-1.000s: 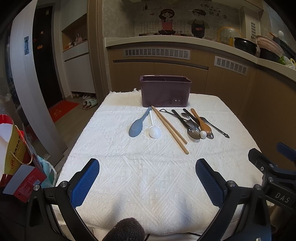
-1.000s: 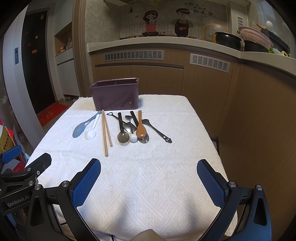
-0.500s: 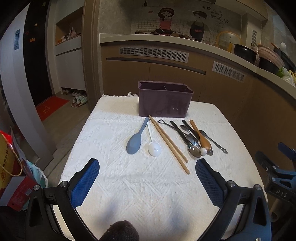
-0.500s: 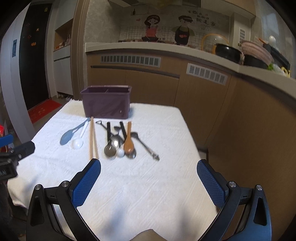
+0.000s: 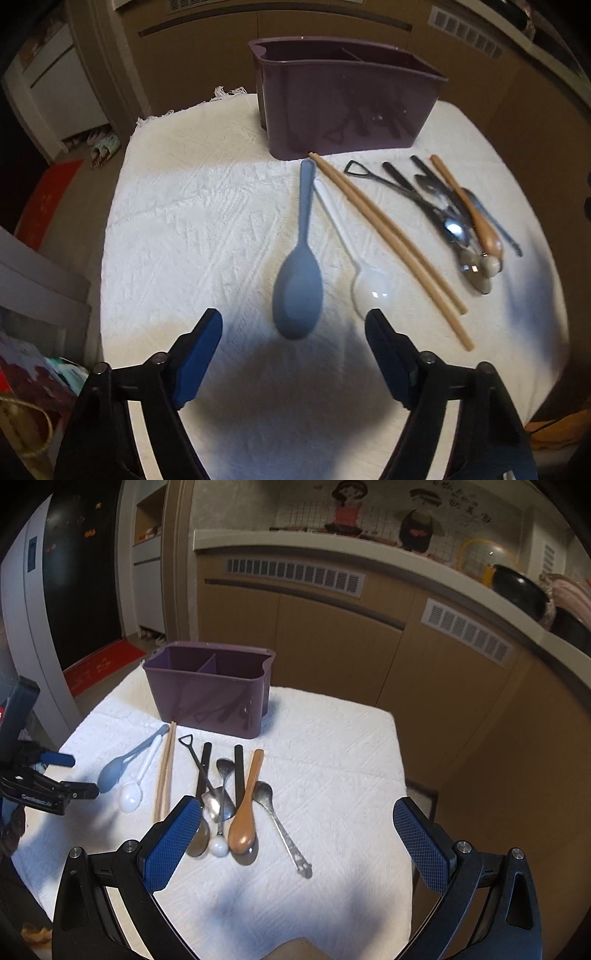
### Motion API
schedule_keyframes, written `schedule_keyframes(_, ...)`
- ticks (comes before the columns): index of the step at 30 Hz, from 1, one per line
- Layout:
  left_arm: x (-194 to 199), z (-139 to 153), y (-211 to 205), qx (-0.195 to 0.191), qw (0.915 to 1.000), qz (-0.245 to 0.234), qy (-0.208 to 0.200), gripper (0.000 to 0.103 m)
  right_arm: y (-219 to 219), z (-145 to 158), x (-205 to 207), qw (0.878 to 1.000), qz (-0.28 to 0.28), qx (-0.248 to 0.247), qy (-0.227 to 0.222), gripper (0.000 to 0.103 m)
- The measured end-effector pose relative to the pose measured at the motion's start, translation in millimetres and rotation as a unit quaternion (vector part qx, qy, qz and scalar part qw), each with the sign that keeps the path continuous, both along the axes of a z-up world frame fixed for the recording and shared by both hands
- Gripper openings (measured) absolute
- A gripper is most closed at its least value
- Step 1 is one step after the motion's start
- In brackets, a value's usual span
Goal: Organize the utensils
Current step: 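Lower the left tool onto the blue-gray plastic spoon bowl and close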
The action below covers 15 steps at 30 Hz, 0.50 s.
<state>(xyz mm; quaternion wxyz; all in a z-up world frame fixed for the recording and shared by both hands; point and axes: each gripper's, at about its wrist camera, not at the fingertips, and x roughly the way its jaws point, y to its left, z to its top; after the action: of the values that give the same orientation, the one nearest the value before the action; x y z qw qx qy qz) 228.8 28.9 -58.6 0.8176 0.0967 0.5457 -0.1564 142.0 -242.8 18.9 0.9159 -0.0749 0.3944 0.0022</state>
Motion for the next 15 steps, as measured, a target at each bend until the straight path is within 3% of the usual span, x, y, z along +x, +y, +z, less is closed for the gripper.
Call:
schedule_keyframes(3,14.0,-6.2,3.1,-0.001,0.9999,-0.006,0.016,0.063,-7.6,-9.6,20.6,1.0,0.004,-0.002,0.021,0.103)
schedule_keyframes(7,30.4,-7.8,3.0,-0.004,0.9998,0.005,0.017,0.063,-11.9,-24.6,38.4,0.999,0.008,0.007,0.032,0.103)
schedule_keyframes(13,43.6,-21.3,-13.6,0.025,0.9988,-0.016,0.039,0.062,-4.1,-44.7,58.1,0.998,0.02,0.026,0.059,0.103)
schedule_keyframes(15,48.8,-25.3,-13.4,0.018,0.9985,-0.013,0.049,0.057,1.4,-48.6,60.7,0.997,0.026,0.027,0.063,0.103)
